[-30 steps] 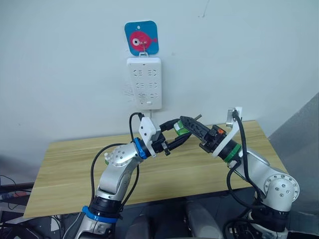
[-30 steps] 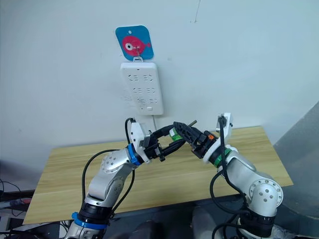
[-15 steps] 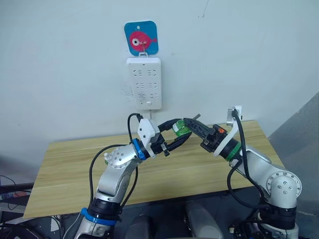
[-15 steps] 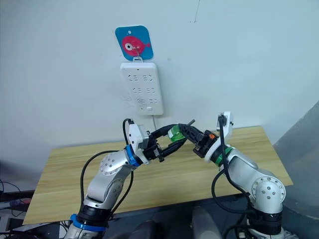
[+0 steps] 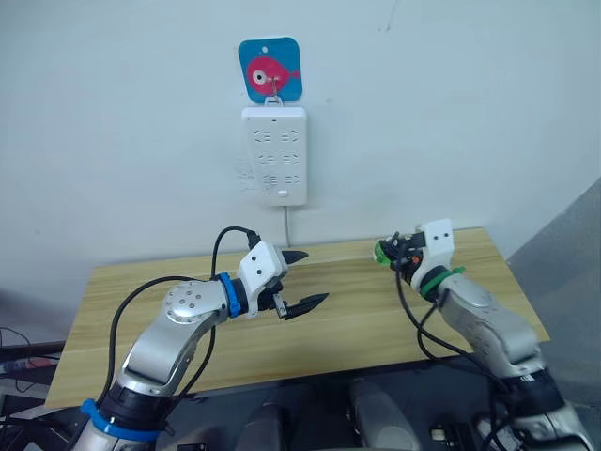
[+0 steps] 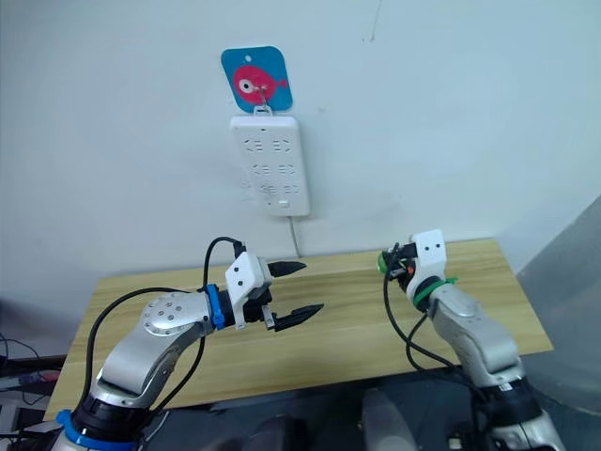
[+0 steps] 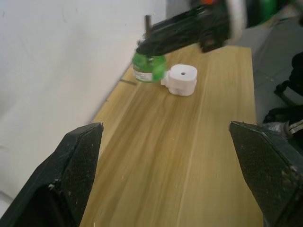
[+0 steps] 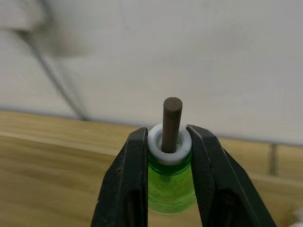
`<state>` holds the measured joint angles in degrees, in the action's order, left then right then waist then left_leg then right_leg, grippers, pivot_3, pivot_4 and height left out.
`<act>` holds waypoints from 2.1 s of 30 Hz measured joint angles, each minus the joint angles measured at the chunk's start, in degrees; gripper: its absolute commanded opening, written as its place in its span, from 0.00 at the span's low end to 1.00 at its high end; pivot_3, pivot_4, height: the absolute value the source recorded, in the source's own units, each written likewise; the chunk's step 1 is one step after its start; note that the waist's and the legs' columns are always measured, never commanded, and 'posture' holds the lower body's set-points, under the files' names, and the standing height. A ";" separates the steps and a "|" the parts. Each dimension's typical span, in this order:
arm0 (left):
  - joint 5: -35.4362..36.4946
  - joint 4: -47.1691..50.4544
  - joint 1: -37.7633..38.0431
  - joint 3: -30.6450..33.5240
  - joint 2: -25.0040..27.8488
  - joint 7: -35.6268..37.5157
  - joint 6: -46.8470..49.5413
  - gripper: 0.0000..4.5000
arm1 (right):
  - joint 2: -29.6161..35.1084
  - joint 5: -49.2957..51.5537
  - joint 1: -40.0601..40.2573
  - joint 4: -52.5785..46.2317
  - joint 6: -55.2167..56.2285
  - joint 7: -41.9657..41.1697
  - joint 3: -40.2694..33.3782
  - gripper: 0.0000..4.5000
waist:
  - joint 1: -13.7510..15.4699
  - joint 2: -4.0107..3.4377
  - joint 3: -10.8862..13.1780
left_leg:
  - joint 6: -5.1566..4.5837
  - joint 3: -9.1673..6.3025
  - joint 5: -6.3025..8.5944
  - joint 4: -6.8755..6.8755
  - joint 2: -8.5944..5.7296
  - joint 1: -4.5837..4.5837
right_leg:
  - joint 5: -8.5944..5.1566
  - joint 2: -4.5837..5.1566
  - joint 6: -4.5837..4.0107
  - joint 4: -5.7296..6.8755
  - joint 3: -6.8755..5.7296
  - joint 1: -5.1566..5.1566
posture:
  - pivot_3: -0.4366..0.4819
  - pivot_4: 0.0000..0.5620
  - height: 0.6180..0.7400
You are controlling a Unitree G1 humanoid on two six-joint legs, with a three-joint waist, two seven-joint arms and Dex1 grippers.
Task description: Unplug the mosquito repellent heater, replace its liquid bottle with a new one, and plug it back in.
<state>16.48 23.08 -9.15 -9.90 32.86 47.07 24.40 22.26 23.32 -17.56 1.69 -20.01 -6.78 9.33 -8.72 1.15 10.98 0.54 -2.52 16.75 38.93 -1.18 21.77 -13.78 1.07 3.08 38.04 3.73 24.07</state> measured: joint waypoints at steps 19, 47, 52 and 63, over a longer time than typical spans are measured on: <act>4.42 8.57 3.95 0.58 0.00 -3.97 10.33 1.00 | -12.37 -15.41 -12.78 43.31 25.90 -6.24 -4.99 0.74 | 2.68 -0.11 1.50 | 0.03 -0.33 0.02 -0.10 -0.01 0.09 | 0.03 0.31 -0.07 0.03 -0.06 0.03 | 0.40 0.41 0.94; -3.88 -28.26 13.70 19.86 -9.74 -18.90 -14.44 1.00 | 3.22 -6.33 4.03 -29.85 -18.07 -28.07 8.02 0.99 | 5.63 0.17 2.78 | 0.23 -0.72 -0.02 -0.07 0.11 0.26 | 0.04 0.58 -0.29 -0.20 -1.14 0.02 | 0.40 0.48 0.94; -5.34 -37.92 8.24 18.08 -10.54 -18.70 -18.00 1.00 | 5.07 -6.33 3.90 -33.42 -20.40 -28.28 9.05 0.99 | 5.55 0.19 2.99 | 0.25 -0.96 0.01 -0.17 0.07 0.37 | 0.04 0.81 -0.30 -0.23 -1.41 0.11 | 0.38 0.50 0.94; -8.73 -54.90 -1.15 16.72 -11.56 -18.77 -29.60 1.00 | 8.16 -5.59 4.50 -38.10 -24.42 -28.47 9.74 0.99 | 5.47 0.31 3.45 | 0.25 -1.02 0.00 -0.18 -0.11 0.38 | 0.04 1.11 -0.30 -0.30 -1.62 0.07 | 0.37 0.51 0.94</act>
<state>7.75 -31.82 -10.29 6.82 21.30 28.30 -5.20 30.42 17.73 -13.06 -36.41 -44.43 -35.25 19.07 -3.25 1.46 14.43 0.78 -3.54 16.76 38.75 -1.30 22.15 -13.75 2.18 2.78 37.74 2.11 24.14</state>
